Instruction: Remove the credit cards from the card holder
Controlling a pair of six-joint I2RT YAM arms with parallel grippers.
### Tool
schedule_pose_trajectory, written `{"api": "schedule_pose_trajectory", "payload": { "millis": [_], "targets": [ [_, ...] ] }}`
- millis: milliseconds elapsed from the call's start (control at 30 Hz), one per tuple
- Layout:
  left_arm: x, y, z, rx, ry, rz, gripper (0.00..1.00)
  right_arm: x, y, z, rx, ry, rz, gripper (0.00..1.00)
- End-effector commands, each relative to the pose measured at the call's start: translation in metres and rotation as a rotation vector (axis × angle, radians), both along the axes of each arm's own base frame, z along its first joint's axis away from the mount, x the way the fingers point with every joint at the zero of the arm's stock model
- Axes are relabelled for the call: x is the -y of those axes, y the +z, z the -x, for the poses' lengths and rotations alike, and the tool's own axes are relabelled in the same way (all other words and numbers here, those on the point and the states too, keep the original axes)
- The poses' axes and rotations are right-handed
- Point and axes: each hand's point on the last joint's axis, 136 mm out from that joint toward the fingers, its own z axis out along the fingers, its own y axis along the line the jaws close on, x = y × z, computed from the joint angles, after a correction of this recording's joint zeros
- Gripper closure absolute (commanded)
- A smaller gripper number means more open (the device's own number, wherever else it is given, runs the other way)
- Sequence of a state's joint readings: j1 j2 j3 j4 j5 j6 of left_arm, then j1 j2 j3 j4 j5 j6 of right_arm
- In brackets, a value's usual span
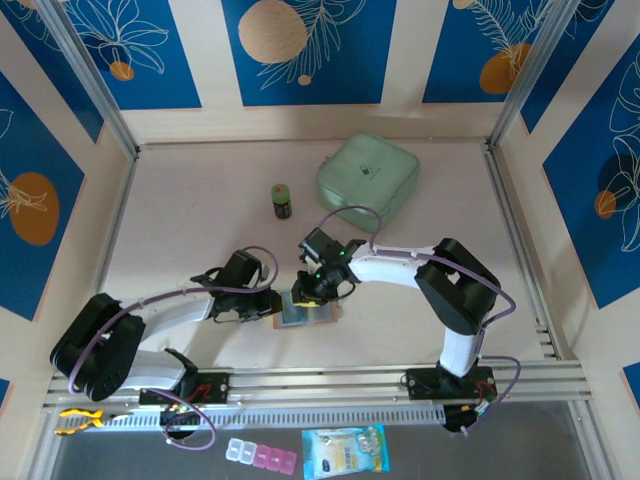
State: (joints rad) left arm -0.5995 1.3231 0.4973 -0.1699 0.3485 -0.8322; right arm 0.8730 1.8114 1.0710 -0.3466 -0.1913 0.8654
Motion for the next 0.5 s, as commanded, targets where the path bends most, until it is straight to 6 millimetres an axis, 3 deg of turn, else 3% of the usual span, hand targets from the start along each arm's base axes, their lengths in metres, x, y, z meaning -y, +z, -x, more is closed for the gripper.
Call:
{"api": "schedule_pose_trajectory", "payload": {
  "millis": [0, 467],
  "targets": [
    [-0.004, -0.003, 0.005, -0.027, 0.006, -0.008, 0.78, -0.006, -0.001, 0.002, -0.016, 0.023, -0.005, 0.74],
    [-0.005, -0.004, 0.005, -0.031, 0.007, -0.013, 0.78, 0.01, -0.011, 0.004, 0.007, 0.025, 0.092, 0.73]
  ]
}}
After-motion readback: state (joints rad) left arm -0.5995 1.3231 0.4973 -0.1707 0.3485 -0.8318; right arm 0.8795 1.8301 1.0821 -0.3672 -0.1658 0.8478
